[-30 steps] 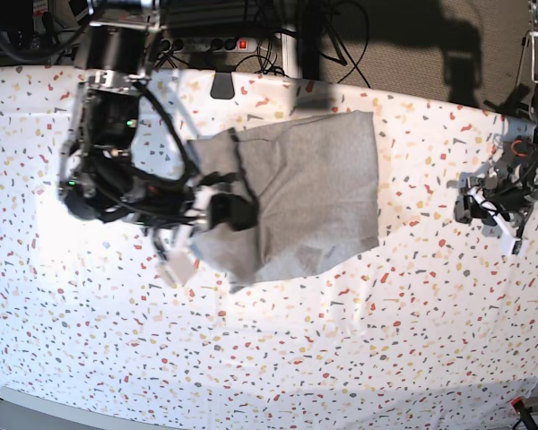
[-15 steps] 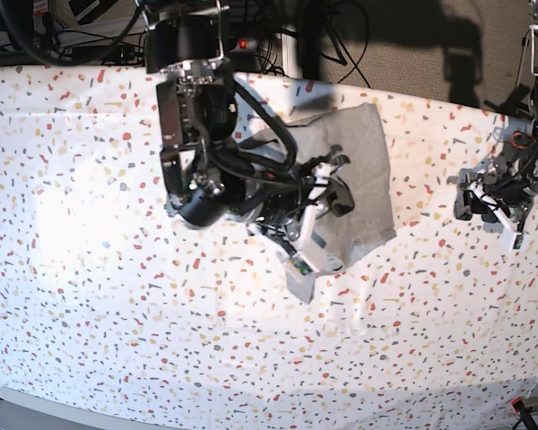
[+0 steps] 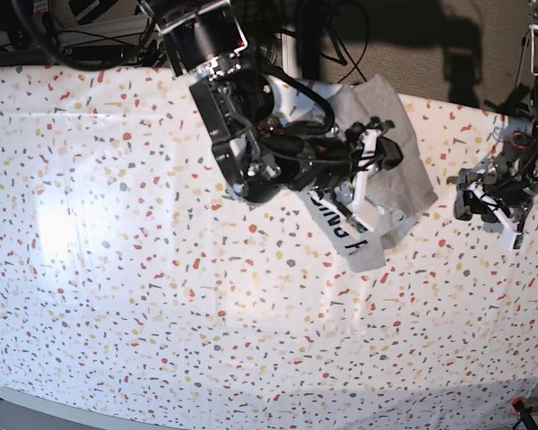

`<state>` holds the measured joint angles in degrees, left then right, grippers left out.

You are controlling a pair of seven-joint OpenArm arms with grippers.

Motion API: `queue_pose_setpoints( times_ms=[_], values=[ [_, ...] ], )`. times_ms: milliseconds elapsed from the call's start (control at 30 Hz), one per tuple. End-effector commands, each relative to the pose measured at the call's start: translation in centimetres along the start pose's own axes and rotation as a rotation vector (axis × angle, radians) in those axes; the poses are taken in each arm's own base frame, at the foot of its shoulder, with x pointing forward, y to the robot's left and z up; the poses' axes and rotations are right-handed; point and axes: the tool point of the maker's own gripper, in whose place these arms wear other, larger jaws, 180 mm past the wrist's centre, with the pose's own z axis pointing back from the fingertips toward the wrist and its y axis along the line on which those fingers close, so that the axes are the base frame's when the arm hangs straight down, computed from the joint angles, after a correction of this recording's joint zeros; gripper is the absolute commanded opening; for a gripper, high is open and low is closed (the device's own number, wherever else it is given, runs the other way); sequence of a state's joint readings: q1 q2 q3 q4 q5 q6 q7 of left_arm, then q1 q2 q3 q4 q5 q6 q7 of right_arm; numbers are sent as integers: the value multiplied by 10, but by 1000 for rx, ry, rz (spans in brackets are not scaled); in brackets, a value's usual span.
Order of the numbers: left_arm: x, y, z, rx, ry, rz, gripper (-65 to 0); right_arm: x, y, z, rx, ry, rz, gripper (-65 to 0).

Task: Fold the T-shirt properly
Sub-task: 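Grasp the shirt edge with the right gripper and fold it over toward the left gripper, then lower the folded shirt with the right gripper and grasp its edge with the left gripper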

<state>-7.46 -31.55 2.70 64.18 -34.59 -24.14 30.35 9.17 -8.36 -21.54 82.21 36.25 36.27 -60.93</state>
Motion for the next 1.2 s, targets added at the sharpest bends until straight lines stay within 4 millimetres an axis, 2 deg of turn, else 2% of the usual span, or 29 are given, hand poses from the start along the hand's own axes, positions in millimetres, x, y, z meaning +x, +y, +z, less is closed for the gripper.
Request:
queue_pose_setpoints(
  times_ms=[0,67,133,167,300,467,533,600,700,767,833,967,1167],
  values=[
    [16,6,5,8,-33,-13,-298,21,13,1,48,-57,36,-647],
    [16,6,5,9,-33,-14,-298,24,28,-2,109,-73,35,-483],
    [16,6,5,9,-32,-14,-298,29,45,-2,189,-102,19,-373],
    [16,6,5,9,-32,-14,-298,33,54,-2,232,-118,14,-352],
    [16,6,5,8,-33,-14,-298,41,82,5,381,-154,-12,-350],
    [20,4,5,-6,-46,11,-299,48,72,13,362,-124,29,-351],
    [21,-2,6,-41,-49,50,-320,58,58,20,322,-134,50,-352],
    [21,-16,7,-106,-32,44,-368,67,32,27,217,-135,76,-402],
    [22,-32,10,-184,-18,57,-440,76,-11,40,35,-124,106,-545],
    [26,-36,11,-205,-32,83,-474,79,-31,45,-60,-125,118,-640],
    [30,-40,12,-227,-50,113,-513,80,-39,46,-105,-136,130,-650],
    [30,-49,15,-271,-37,136,-639,73,-39,33,-117,-103,157,-650],
    [36,-57,18,-291,-41,103,-650,30,-50,-2,-152,62,185,-650]
  ],
)
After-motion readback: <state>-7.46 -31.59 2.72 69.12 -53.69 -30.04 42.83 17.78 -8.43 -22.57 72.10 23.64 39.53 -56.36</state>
